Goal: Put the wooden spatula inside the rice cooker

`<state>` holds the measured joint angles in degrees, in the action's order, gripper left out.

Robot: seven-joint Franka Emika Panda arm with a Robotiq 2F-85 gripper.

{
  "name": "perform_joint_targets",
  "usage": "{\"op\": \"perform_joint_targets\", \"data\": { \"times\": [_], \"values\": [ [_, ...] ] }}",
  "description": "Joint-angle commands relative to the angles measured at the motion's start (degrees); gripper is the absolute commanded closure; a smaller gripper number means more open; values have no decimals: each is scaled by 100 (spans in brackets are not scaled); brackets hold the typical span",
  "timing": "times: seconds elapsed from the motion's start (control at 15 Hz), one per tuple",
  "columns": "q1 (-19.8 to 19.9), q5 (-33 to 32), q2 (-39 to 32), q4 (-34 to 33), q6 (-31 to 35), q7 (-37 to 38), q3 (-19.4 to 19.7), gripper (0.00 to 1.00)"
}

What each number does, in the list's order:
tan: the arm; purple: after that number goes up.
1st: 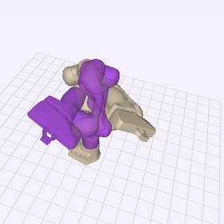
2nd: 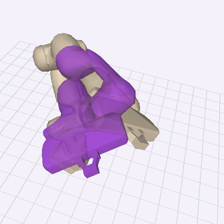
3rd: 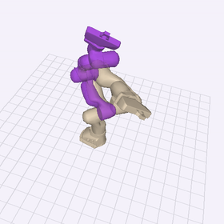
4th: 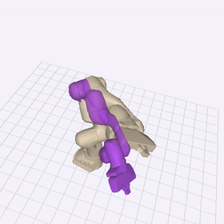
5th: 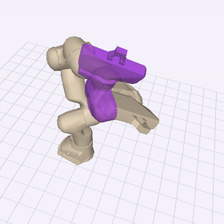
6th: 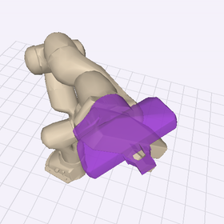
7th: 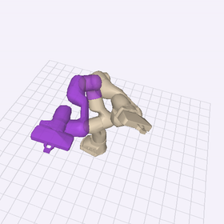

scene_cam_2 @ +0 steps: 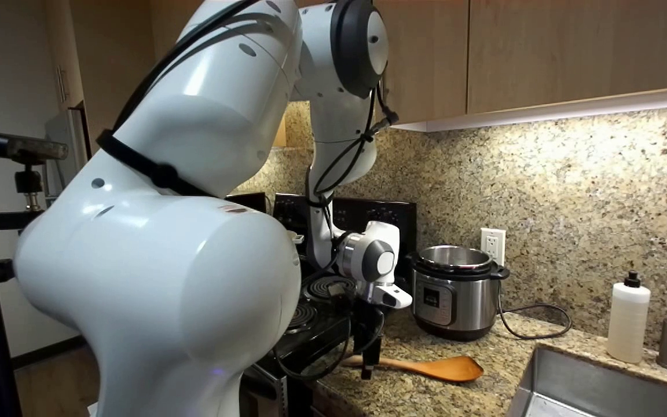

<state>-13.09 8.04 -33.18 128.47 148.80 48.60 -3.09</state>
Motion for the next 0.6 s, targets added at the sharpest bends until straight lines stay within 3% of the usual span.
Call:
{"op": "perform_joint_targets", "data": {
  "times": [0.0,0.53],
  "values": [
    [-87,-55,-249,-187,48,-214,126,26],
    [-355,-374,-138,-97,8,-207,354,77]
  ]
}}
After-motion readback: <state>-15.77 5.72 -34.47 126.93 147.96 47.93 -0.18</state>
